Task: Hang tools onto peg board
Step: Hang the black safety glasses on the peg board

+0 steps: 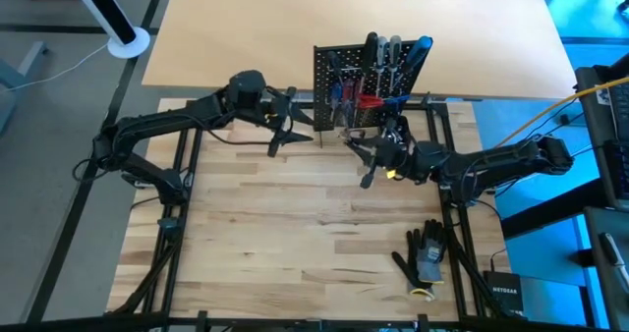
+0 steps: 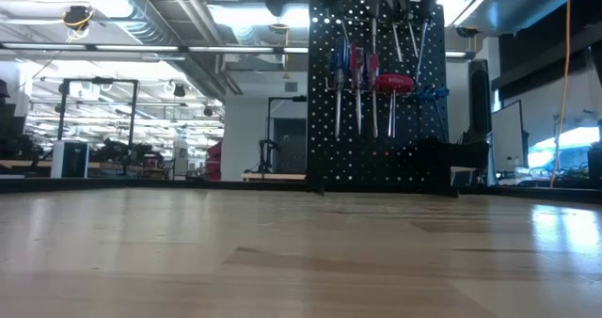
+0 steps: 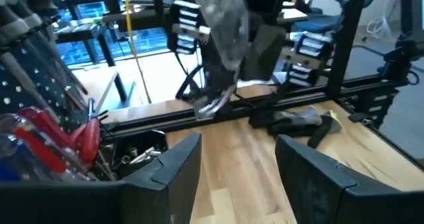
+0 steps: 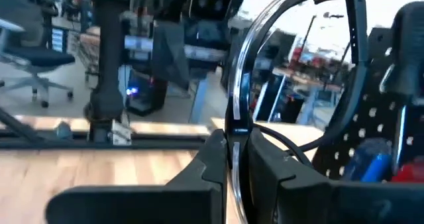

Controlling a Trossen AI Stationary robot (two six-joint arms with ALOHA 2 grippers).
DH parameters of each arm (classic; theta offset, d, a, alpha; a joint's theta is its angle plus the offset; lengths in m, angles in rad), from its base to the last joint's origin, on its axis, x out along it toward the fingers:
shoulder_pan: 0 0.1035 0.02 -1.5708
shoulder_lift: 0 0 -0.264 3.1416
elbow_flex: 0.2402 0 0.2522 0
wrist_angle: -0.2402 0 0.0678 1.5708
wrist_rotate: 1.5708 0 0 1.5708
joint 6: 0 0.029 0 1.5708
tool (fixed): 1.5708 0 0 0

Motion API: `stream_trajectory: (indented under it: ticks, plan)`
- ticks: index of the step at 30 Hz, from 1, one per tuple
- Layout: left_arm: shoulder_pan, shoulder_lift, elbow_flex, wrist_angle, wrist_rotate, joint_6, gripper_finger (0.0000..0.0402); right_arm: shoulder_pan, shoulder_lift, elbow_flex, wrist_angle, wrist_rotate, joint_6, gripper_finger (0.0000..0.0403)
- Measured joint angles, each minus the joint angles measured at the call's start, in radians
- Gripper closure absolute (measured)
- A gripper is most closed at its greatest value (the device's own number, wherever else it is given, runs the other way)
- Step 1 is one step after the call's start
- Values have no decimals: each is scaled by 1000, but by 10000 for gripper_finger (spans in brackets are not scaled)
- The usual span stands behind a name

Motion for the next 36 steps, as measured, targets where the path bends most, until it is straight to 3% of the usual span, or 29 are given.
stream_trajectory:
  ticks: [4, 8, 13, 19, 27, 36]
  plan:
    - [0, 0, 0, 21, -33, -6, 218, 1, 6, 0, 46, -113, -20, 368]
    - [0, 0, 0, 33, -35, -3, 218, -17, 23, 0, 60, -129, -30, 368]
    - [1, 0, 0, 9, -36, -1, 218, -138, 29, 0, 61, -185, 25, 368]
    - [1, 0, 0, -18, -36, 19, 218, -309, 31, 0, 71, -344, 87, 368]
    - [1, 1, 0, -29, -36, 23, 218, -443, 31, 0, 78, -534, 160, 368]
    - [1, 1, 0, -31, -36, 21, 218, -534, 31, -152, 333, -638, 348, 368]
